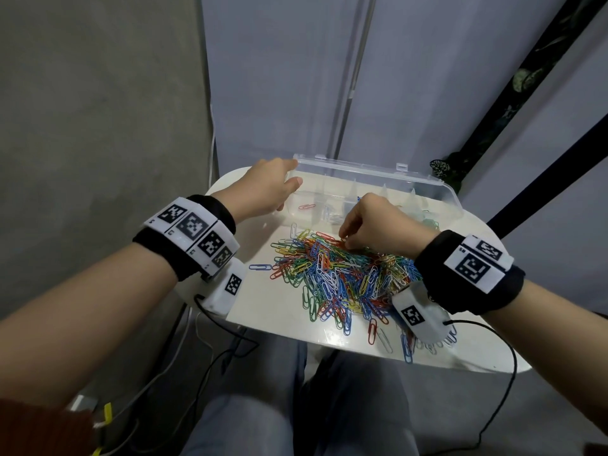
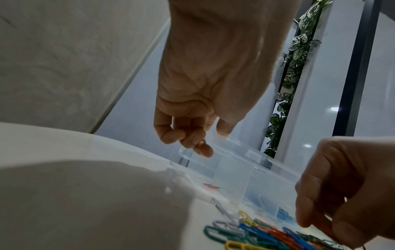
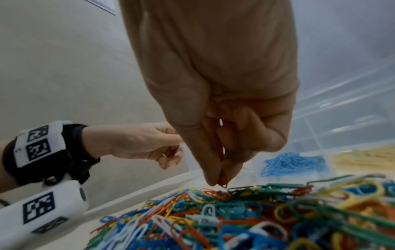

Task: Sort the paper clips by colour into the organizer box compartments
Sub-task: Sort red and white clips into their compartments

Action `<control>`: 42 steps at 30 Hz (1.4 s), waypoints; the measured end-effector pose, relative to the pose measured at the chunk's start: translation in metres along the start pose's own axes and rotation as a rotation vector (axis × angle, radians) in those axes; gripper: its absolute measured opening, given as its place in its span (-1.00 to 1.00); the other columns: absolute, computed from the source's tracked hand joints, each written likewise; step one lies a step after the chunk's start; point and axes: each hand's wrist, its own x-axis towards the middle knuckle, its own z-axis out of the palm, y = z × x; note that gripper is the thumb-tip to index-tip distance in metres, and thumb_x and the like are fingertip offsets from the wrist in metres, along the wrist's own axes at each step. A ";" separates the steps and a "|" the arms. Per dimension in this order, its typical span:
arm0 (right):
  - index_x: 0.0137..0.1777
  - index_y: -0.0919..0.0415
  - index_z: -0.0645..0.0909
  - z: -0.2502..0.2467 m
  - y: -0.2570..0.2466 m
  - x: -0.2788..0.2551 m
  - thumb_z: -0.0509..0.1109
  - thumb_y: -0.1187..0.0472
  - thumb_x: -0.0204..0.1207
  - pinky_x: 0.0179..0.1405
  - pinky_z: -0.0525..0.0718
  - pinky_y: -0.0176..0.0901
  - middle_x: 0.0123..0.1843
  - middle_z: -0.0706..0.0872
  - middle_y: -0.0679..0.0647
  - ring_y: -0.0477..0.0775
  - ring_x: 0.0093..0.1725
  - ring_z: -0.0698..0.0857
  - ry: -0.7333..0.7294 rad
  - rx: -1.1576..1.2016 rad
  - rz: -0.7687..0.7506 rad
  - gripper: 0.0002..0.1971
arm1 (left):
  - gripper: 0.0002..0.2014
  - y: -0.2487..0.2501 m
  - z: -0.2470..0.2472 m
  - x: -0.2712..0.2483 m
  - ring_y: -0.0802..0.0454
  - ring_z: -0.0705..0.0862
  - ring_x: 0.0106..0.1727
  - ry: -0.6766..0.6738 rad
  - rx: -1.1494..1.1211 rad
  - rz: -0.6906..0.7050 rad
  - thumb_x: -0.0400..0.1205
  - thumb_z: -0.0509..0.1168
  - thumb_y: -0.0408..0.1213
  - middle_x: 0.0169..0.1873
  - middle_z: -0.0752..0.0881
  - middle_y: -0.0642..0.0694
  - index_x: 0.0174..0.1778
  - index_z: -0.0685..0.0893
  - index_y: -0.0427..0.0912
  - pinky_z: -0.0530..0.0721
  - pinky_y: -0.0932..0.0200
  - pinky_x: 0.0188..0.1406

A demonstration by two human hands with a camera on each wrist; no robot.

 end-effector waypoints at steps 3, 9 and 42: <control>-0.05 0.25 0.81 0.004 -0.002 0.001 0.61 0.38 0.34 -0.30 0.52 -0.30 -0.29 0.68 0.02 -0.02 -0.26 0.64 -0.016 -0.080 -0.029 -0.82 | -0.50 0.001 0.000 0.000 -0.10 0.69 -0.14 0.001 0.005 -0.001 0.78 0.09 -0.11 -0.34 0.77 -0.20 0.64 0.30 -0.17 0.47 0.11 -0.09; -0.16 0.30 0.82 0.005 -0.004 0.002 0.57 0.38 0.36 -0.39 0.59 -0.28 -0.25 0.80 0.17 0.09 -0.25 0.74 -0.034 -0.106 -0.022 -0.93 | -0.51 0.002 -0.001 -0.001 -0.14 0.72 -0.19 -0.001 0.002 -0.007 0.78 0.09 -0.12 -0.33 0.77 -0.21 0.63 0.32 -0.16 0.50 0.10 -0.14; -0.17 0.35 0.79 -0.036 -0.046 0.044 0.61 0.34 0.36 -0.67 0.29 -0.33 -0.33 0.76 0.17 -0.10 -0.65 0.32 0.144 0.394 0.021 -0.90 | -0.55 0.005 -0.002 -0.004 -0.15 0.75 -0.12 -0.003 -0.006 0.001 0.78 0.10 -0.13 -0.29 0.78 -0.24 0.59 0.37 -0.19 0.63 0.04 0.06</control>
